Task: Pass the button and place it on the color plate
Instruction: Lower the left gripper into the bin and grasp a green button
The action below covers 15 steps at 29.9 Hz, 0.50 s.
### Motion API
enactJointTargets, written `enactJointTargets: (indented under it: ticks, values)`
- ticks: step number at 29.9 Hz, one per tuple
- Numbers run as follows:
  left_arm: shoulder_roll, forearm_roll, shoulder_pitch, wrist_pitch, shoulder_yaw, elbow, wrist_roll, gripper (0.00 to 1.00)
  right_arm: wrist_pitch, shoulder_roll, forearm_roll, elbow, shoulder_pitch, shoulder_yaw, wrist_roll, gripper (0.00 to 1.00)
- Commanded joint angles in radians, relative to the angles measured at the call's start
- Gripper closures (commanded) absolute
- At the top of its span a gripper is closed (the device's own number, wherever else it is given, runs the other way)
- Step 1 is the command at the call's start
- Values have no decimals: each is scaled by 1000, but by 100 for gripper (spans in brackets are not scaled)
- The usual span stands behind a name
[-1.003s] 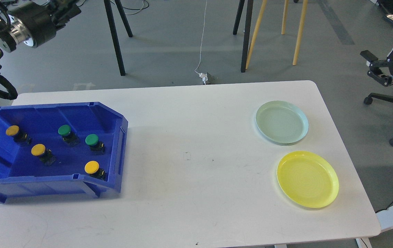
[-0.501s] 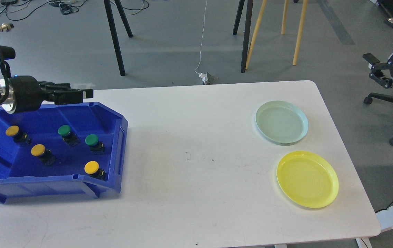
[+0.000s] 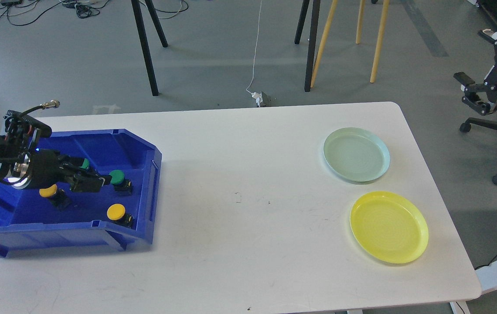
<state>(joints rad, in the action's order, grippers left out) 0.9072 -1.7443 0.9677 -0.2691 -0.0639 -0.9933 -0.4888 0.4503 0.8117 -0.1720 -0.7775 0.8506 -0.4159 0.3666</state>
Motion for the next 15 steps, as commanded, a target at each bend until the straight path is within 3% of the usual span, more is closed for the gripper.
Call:
enactJointTargets:
  ticks: [1, 8, 15]
  values:
    - [-42, 2, 2, -25, 1, 4, 0, 0, 1, 0, -11, 1, -2, 0, 0, 1]
    - [-96, 6, 0, -35, 3, 16, 0, 0, -1, 0, -11, 0, -4, 2, 0, 1]
    - [-166, 9, -1, -25, 3, 166, 0, 0, 1, 0, -12, 0, -2, 2, 0, 1]
